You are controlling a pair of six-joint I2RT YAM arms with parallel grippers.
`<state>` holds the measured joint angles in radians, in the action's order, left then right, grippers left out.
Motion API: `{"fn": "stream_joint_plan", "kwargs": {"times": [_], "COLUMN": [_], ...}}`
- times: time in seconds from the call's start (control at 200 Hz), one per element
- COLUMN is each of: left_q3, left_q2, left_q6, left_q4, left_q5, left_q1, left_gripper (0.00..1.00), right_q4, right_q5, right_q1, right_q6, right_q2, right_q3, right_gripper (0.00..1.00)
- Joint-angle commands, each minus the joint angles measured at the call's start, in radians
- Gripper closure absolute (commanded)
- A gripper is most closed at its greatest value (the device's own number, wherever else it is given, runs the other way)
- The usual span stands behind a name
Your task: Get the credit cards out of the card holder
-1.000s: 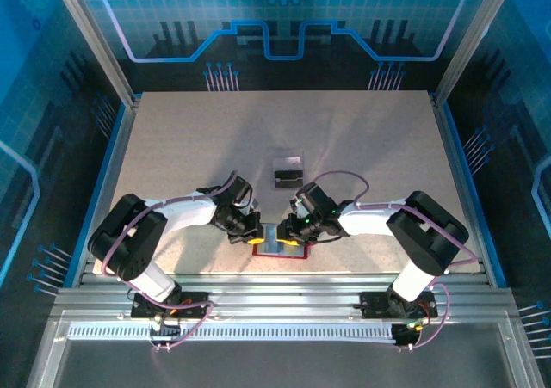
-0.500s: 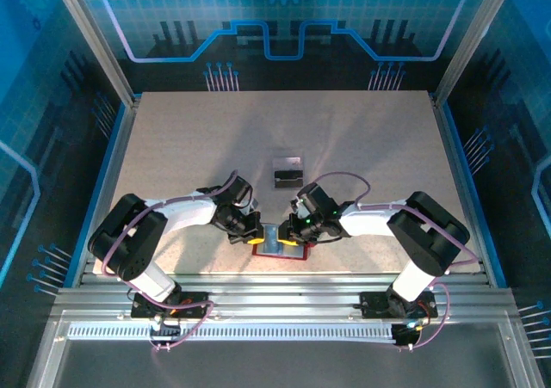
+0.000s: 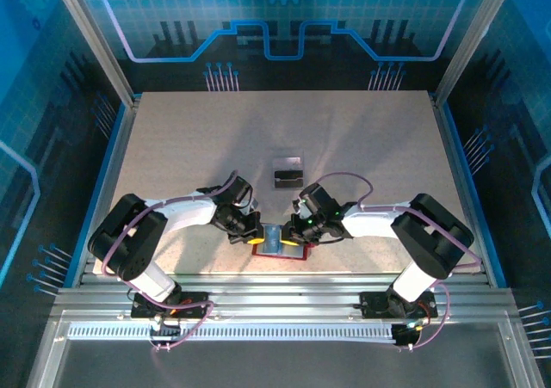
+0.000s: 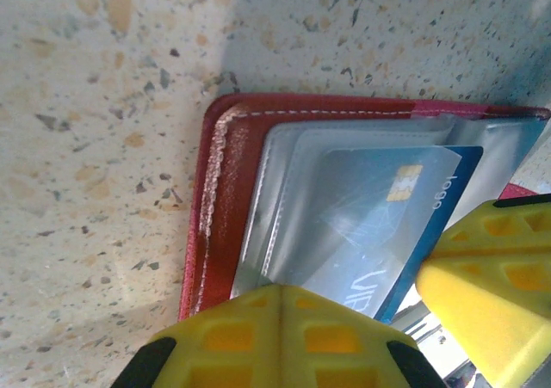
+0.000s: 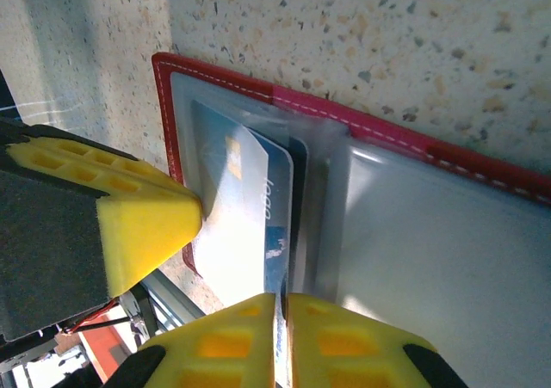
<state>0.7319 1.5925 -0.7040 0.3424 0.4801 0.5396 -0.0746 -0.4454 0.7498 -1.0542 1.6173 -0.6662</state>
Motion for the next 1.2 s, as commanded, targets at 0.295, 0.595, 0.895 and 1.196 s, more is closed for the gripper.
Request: {"fn": "stream_joint_plan", "kwargs": {"times": [0.295, 0.595, 0.895, 1.196], "left_q3": [-0.032, -0.04, -0.062, -0.065], "left_q2": [0.004, 0.02, 0.023, 0.018], "left_q6": [-0.008, -0.004, -0.012, -0.011], "left_q4": [0.032, 0.032, 0.018, 0.016], "left_q5": [-0.023, -0.031, -0.031, -0.029], "left_q1": [0.003, 0.003, 0.003, 0.003], "left_gripper": [0.96, 0.97, 0.97, 0.97], "right_q4": [0.046, -0.044, -0.074, -0.073], "right_q5": [0.011, -0.047, -0.048, -0.051], "right_q1": [-0.038, -0.015, -0.014, -0.012], "right_q6": [0.029, 0.012, 0.005, 0.001], "right_q2": [-0.073, 0.021, 0.045, 0.069], "right_q3": [0.04, 0.008, 0.015, 0.008], "right_gripper": [0.9, 0.81, 0.8, 0.78]}}
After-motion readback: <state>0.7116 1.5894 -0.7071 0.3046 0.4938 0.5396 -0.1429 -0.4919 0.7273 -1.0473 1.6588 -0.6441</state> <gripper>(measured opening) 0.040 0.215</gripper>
